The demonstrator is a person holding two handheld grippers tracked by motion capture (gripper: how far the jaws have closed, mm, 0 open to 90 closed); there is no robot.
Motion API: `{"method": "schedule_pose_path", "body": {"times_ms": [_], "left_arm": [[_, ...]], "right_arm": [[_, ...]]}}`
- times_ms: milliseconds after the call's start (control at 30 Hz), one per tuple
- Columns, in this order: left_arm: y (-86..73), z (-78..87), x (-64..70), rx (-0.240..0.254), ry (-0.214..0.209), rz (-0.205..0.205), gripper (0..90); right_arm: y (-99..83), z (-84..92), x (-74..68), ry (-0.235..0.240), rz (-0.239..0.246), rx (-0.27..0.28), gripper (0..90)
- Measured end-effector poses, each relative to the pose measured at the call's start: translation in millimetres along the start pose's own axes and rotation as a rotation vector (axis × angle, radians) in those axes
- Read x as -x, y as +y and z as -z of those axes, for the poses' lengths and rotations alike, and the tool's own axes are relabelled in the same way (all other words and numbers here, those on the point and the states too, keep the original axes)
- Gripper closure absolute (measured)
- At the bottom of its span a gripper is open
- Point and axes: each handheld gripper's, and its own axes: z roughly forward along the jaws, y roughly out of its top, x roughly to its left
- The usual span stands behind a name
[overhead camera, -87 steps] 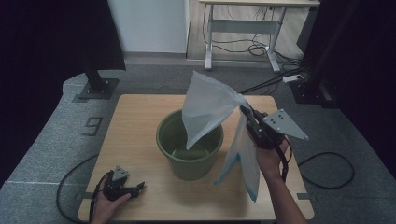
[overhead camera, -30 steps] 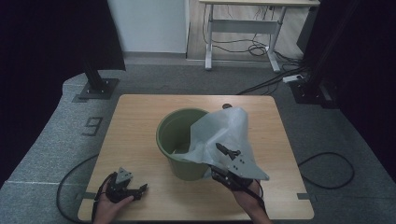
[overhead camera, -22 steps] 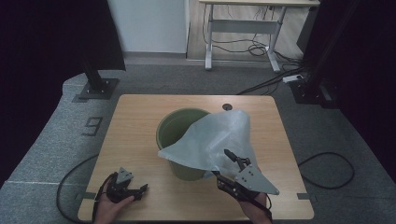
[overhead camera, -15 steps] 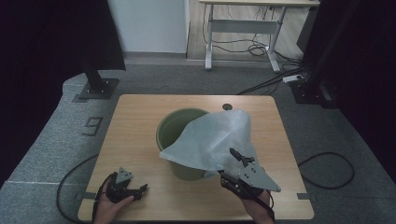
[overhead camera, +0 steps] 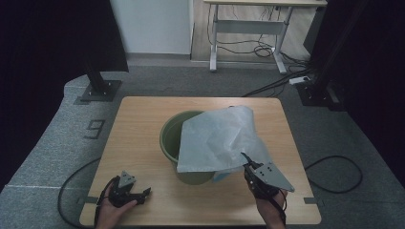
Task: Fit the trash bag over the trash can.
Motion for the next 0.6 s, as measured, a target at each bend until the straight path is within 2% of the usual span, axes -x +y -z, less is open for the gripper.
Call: {"method": "schedule_pose_path", "body": {"times_ms": [133,167,200,267,333,533,600], "left_arm": [[5.0,10.8,1.3,0.052,0.006,0.005,17.5],[7.8,18.2,3.0,0.088,0.012,0.001,18.4],[7.8,18.2,3.0,0.088,0.012,0.001,19.3],[11.1,26.4,6.0,0.137,0.016,0.0,20.3],[16.6,39.1,10.7,0.194,0.001,-0.007,21.2],[24.1,55.8,19.8,0.235,-0.037,-0.039,22.8],[29.8,64.5,24.0,0.244,-0.073,-0.062,24.1]], "right_arm": [[11.2,-3.3,-4.2,0.02,0.027,0.03,88.7],[18.9,-5.4,-9.0,0.036,0.042,0.048,88.8],[18.9,-5.4,-9.0,0.036,0.042,0.048,88.8],[27.9,-8.6,-14.6,0.053,0.056,0.065,88.7],[36.3,-13.8,-20.7,0.069,0.073,0.076,88.8],[37.5,-25.1,-23.3,0.089,0.064,0.05,88.8],[35.4,-27.1,-19.7,0.093,0.046,0.04,88.8]]}}
